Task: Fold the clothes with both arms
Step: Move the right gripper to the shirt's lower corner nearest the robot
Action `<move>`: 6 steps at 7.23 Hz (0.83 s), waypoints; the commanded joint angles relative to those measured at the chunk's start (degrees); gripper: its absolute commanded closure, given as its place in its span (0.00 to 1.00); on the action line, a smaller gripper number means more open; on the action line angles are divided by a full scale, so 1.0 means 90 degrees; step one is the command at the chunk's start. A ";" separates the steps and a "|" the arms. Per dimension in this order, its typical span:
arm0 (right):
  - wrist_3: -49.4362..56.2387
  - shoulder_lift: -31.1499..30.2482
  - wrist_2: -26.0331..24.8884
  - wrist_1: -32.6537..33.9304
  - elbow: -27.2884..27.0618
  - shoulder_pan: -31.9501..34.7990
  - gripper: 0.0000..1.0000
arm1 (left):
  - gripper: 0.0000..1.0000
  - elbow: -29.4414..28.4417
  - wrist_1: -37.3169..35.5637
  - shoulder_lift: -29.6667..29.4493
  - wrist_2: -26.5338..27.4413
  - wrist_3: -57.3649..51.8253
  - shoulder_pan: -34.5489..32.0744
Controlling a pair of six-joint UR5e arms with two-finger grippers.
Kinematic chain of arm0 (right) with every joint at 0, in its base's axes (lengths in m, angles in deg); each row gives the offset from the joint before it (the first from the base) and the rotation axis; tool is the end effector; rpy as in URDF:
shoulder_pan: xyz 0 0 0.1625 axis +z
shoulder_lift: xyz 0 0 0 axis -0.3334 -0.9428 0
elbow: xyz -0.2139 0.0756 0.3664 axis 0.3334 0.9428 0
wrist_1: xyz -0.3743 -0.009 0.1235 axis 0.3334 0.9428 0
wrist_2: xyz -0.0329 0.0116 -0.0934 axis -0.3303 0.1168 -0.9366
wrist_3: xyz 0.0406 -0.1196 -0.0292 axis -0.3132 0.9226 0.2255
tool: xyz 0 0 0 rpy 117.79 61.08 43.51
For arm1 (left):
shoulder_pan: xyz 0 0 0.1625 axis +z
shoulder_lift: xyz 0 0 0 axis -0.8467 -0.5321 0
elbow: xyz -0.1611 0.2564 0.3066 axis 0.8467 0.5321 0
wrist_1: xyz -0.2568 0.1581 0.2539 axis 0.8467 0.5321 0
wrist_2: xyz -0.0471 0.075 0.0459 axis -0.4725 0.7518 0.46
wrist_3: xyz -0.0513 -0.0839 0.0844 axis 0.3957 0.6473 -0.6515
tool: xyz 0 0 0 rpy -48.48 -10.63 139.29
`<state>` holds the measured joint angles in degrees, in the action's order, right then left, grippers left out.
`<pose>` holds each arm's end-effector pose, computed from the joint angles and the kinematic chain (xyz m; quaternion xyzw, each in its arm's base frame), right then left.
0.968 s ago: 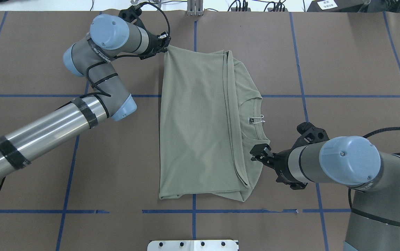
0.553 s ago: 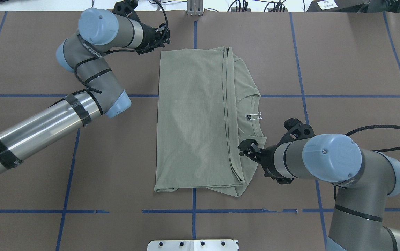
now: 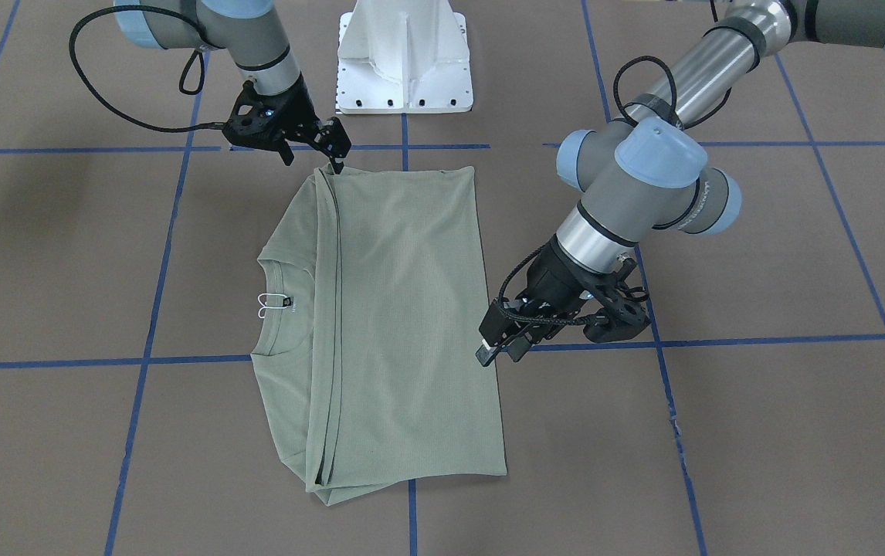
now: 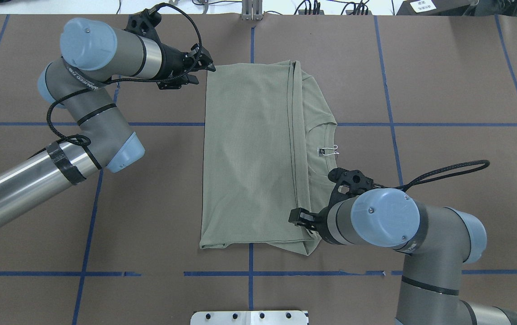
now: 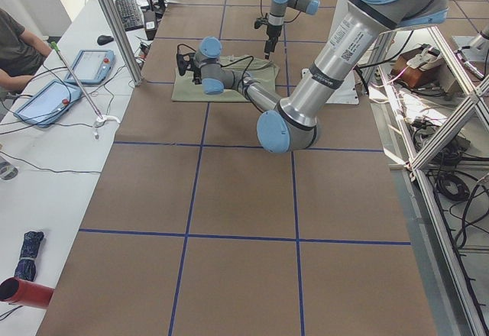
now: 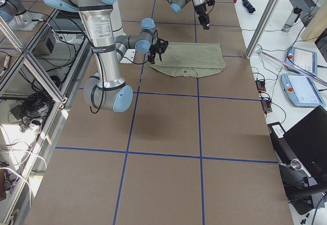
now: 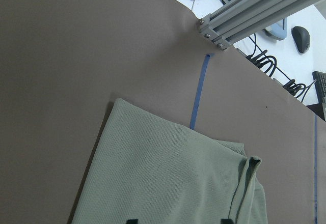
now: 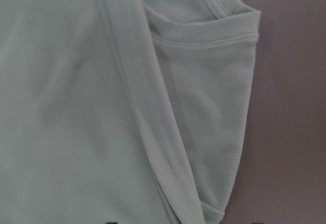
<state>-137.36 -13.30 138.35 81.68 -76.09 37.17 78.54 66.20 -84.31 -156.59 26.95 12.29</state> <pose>-0.5069 -0.2821 0.3209 0.0034 -0.4312 0.1034 0.8963 0.4611 -0.5991 0.2631 0.0943 0.6168 -0.2281 0.7474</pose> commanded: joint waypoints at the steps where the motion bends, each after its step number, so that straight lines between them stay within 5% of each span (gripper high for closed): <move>1: 0.2780 0.0204 -0.0050 0.0522 0.0136 -0.0101 0.57 | 0.37 0.0039 -0.0014 0.0071 -0.0013 0.0010 0.0004; 3: 0.4544 0.0360 -0.0110 0.0533 0.0332 -0.0111 0.76 | 0.37 0.0039 -0.0014 0.0149 -0.0013 0.0010 0.0023; 5: 0.5076 0.0624 -0.0091 0.0533 0.0664 -0.0072 0.83 | 0.37 0.0039 -0.0014 0.0179 -0.0023 0.0010 0.0023; 6: 0.5126 0.0625 -0.0042 0.0533 0.0665 0.0044 0.98 | 0.37 0.0039 -0.0014 0.0189 -0.0023 0.0010 0.0023</move>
<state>-92.81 -8.07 137.59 86.47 -70.62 36.69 78.89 66.08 -82.76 -156.79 27.03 12.50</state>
